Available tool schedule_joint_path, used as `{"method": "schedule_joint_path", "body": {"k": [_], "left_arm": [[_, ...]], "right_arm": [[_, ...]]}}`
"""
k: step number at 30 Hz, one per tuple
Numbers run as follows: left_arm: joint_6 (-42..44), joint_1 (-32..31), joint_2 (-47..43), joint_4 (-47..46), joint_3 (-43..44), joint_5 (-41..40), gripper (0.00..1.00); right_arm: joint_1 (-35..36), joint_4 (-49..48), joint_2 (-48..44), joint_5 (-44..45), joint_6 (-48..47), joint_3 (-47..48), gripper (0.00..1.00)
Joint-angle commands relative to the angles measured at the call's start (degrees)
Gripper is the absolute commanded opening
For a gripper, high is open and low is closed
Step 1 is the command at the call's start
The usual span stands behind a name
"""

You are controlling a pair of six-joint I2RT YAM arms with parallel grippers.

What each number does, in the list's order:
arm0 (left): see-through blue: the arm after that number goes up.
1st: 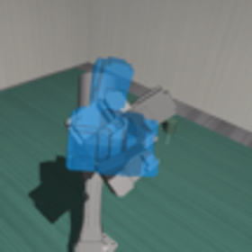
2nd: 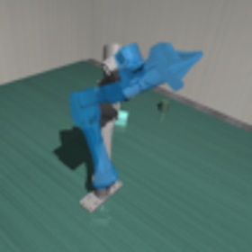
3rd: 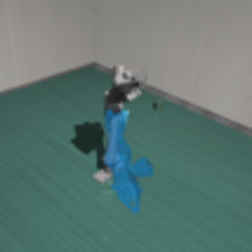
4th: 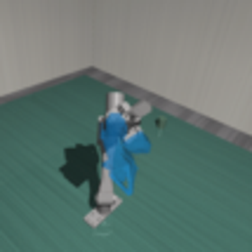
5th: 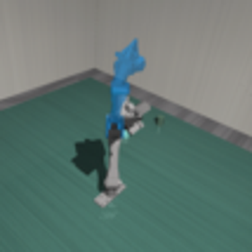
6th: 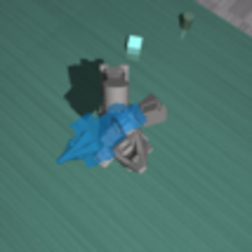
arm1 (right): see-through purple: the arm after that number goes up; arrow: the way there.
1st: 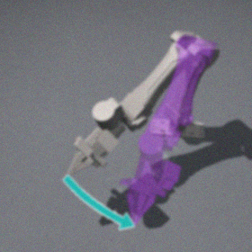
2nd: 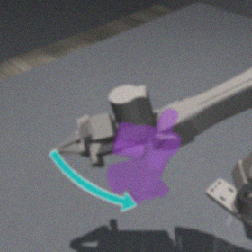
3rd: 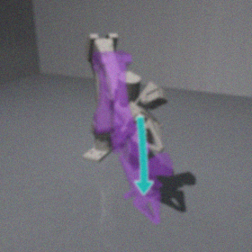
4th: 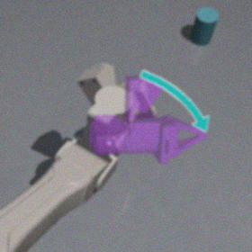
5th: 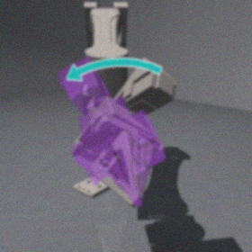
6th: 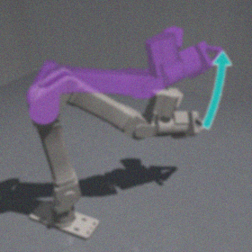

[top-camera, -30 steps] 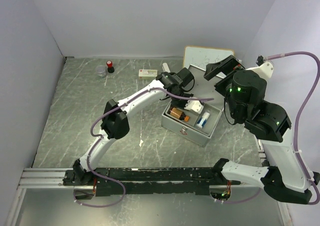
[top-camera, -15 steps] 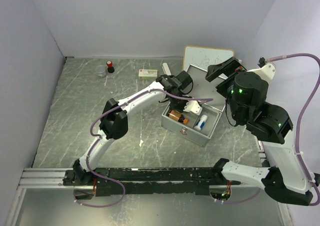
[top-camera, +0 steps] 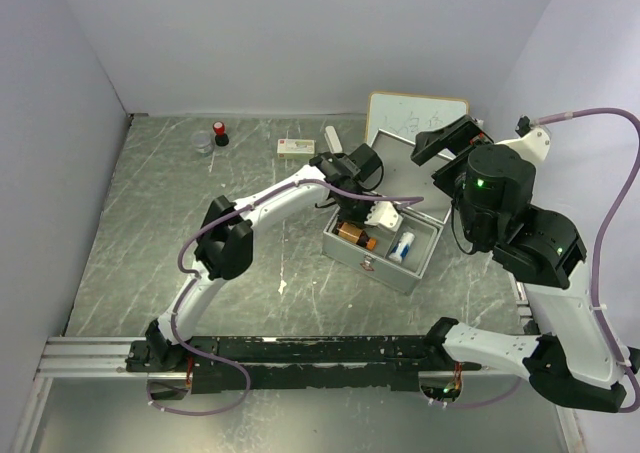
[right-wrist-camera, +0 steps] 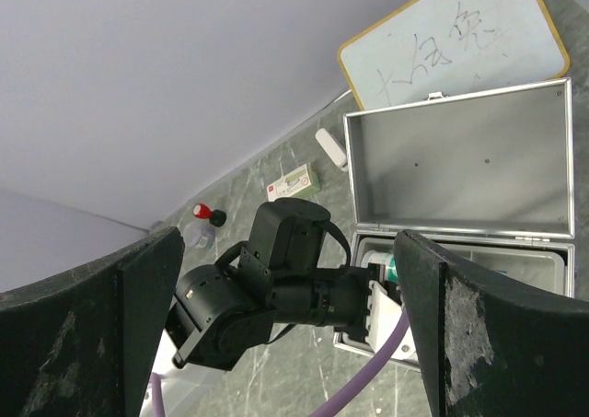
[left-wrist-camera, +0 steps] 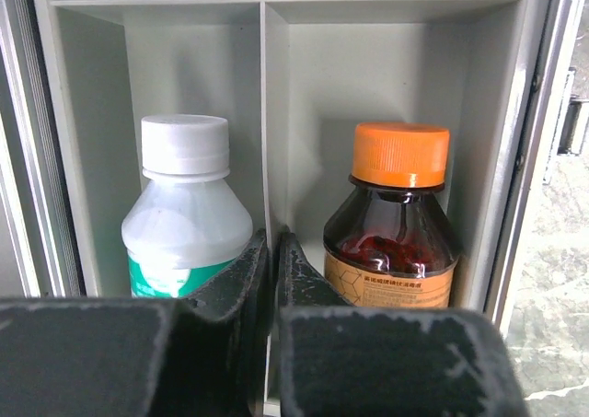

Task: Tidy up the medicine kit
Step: Place the medicine box compartment inside the medicine box.

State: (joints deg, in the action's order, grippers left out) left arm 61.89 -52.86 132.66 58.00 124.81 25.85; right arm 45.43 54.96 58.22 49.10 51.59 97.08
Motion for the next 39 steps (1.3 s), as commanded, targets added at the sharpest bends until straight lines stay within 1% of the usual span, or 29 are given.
{"method": "schedule_joint_path", "body": {"k": [1, 2, 4, 6, 9, 13, 16, 19, 24, 31, 34, 39], "left_arm": [[-0.39, -0.68, 0.05, -0.69, -3.1, 3.06, 0.24], [-0.8, -0.67, 0.03, -1.25, -3.41, 2.78, 0.3], [-1.59, -0.66, -0.02, -1.86, -3.69, 2.28, 0.38], [-1.98, -0.66, -0.04, -1.7, -3.57, 2.22, 0.43], [-1.98, -0.69, -0.37, -0.86, -3.04, 2.15, 0.44], [-1.35, -0.62, -1.09, 2.03, -0.98, 2.25, 0.43], [-0.52, -0.51, -2.35, 3.31, -1.48, 2.07, 0.42], [0.0, -0.32, -2.93, 4.32, -2.09, 2.54, 0.35], [-0.2, -0.31, -3.11, 4.69, -3.04, 3.11, 0.21], [-0.93, -0.33, -3.19, 5.48, -1.09, 3.11, 0.21], [-1.04, -0.31, -3.28, 6.61, -0.12, 3.18, 0.22], [-1.28, -0.31, -4.41, 6.51, -1.04, 2.59, 0.25]], "right_arm": [[-0.25, 0.96, -0.03, 1.0, 0.25, 1.12, 1.0], [-0.23, 0.82, 0.01, 1.05, 0.18, 1.1, 1.0], [-0.25, 0.7, 0.14, 1.0, 0.01, 1.02, 1.0], [-0.23, 0.65, 0.23, 1.01, -0.08, 0.95, 1.0], [-0.3, 0.35, 0.32, 0.93, -0.09, 0.67, 1.0], [-0.23, -0.1, 0.18, 0.75, -0.09, 0.06, 1.0], [-0.25, -0.66, 0.17, 0.5, -0.25, -0.51, 1.0], [-0.24, -1.03, 0.24, 0.33, -0.44, -0.62, 1.0], [-0.27, -0.87, 0.57, 0.3, -1.12, 0.33, 1.0], [-0.25, -1.25, -0.19, -0.07, -0.45, -0.94, 1.0], [-0.24, -1.72, -0.34, -0.2, -0.44, -1.65, 1.0], [-0.25, -2.46, -0.38, -0.27, -0.86, -2.19, 1.0]]}}
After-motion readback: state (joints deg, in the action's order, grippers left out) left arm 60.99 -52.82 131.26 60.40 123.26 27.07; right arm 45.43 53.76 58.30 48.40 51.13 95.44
